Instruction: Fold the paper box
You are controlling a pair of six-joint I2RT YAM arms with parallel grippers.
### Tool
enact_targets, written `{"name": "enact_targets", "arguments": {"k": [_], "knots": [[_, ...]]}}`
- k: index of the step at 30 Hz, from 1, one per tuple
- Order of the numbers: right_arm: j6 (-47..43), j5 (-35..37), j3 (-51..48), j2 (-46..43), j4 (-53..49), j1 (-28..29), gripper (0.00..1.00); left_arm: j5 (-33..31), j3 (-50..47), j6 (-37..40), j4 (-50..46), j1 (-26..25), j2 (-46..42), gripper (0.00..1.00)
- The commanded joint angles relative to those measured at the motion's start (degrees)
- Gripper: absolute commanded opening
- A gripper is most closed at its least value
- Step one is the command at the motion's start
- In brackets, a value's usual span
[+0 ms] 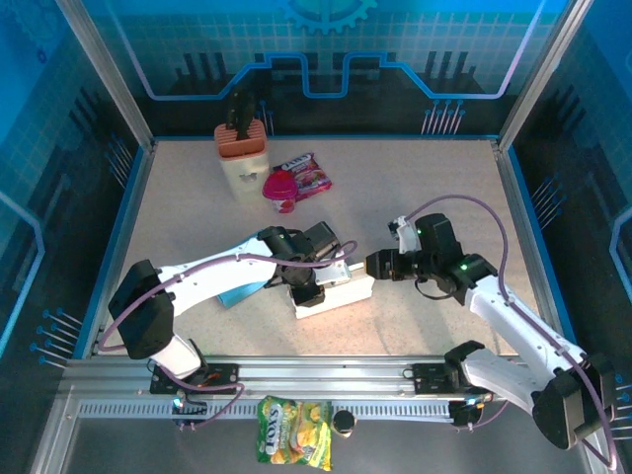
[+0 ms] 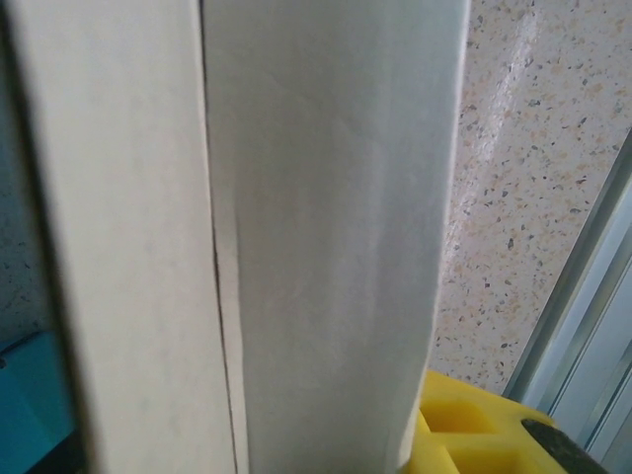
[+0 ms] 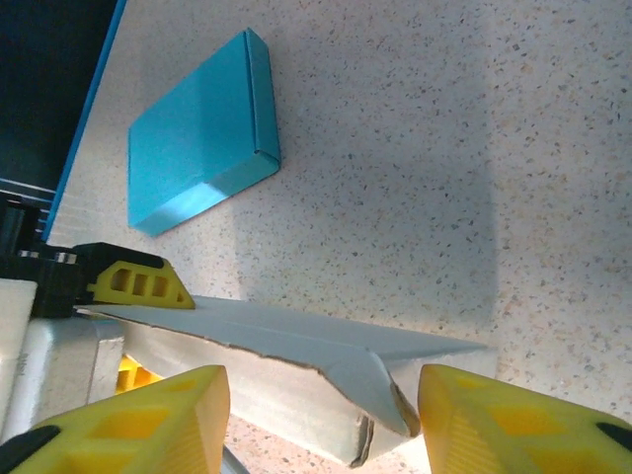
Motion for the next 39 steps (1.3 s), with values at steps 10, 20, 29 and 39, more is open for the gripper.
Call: {"name": "enact_targets", "arguments": {"k": [10,20,29,39], "knots": [[-4.16,7.33,3.81,0.41,-4.28,3.72,0.35,2.04,-0.01,1.58,-0.91,0.44,0.93,0.3],[-4.38,13.77,4.67,1.17,-6.8,7.08,0.26,1.82,0.08,1.42,-1.0,0.4,1.44,0.3],[-4.04,18.17,4.77,1.34,-8.48,8.72,0.21,2.0,0.27,1.58,-1.22,0.44,1.41,0.29],[-4.02,22.63,5.6,2.49,-9.76,10.52,0.16,1.89,0.32,1.51,-1.39,0.51,1.29,0.29]]}}
